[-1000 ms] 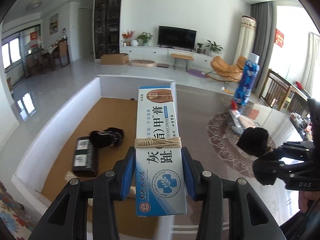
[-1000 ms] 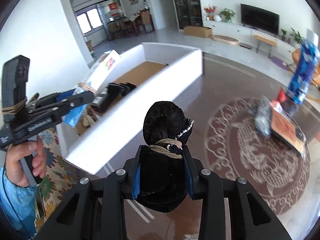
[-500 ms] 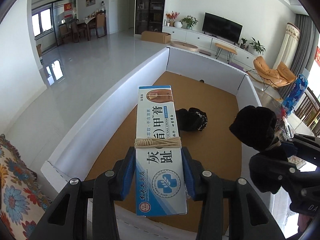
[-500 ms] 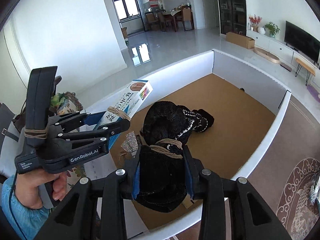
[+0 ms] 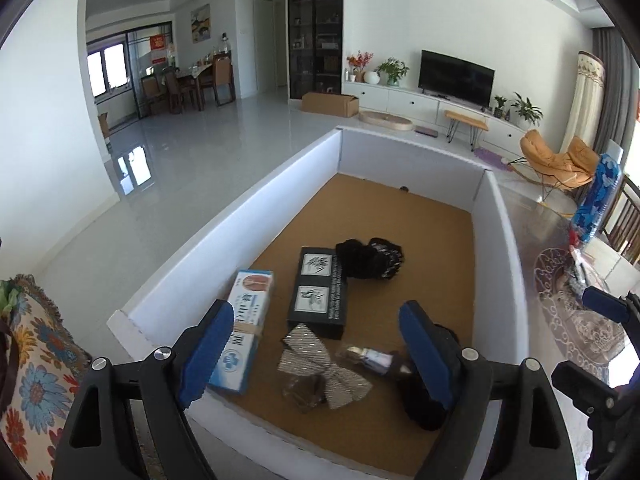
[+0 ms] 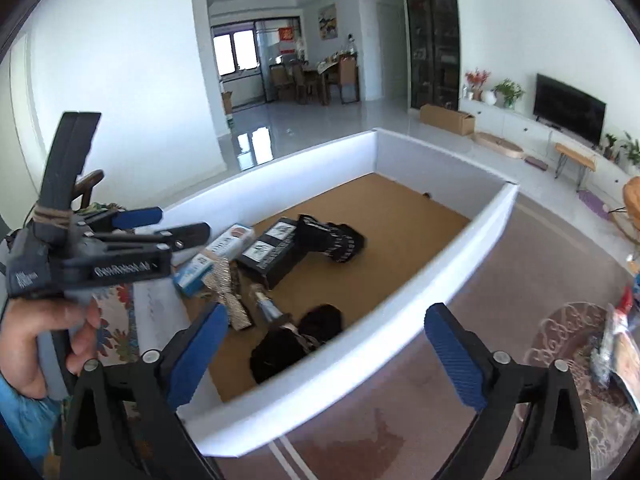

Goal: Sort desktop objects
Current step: 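Move both open tools back over the table, then reach the left tool toward the plastic bags beside the spray can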

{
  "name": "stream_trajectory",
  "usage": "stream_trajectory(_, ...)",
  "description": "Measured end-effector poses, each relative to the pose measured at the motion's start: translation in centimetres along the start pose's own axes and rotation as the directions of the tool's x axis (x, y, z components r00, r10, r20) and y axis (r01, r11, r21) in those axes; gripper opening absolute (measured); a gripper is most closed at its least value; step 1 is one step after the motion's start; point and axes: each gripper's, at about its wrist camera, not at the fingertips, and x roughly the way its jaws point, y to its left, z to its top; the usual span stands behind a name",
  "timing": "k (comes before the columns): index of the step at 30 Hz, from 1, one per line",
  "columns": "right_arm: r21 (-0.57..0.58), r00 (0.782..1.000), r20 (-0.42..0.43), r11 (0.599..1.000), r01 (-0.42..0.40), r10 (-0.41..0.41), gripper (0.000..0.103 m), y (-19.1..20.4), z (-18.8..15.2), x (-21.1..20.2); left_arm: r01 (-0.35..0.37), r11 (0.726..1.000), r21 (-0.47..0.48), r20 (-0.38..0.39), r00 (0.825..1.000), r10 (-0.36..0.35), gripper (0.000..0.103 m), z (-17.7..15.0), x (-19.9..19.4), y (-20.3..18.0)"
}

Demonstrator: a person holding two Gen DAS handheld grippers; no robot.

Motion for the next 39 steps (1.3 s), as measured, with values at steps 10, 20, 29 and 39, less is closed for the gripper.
stream_trajectory(10,0.237,0.913,-0.235,0.891,0.387,-0.334,0.103,-17.3,-16.2,-8.5,0.314,0.918,0.241,-0.013,0.947,-0.32,0.103,-3.1,-5.1,-18.8)
stream_trajectory(20,0.437,0.843,-0.316,0.722,0.537,-0.435,0.103,-27.5,-24.1,-15.6,0.424,0.85,0.312,-0.262,0.899,-0.352,0.103,-11.3,2.3,-35.5)
stream_trajectory(29,0.458,0.861,-0.305,0.73,0.508,-0.408,0.103,-27.7,-24.0,-15.4,0.314,0.899,0.305,-0.224,0.941,-0.253,0.103,-11.5,5.4,-37.3)
stream_trajectory(39,0.424,0.844,-0.342,0.734,0.531,-0.413,0.103,-27.8,-24.1,-14.2,0.323,0.909,0.264,-0.264,0.93,-0.254,0.103,-11.9,6.6,-36.6)
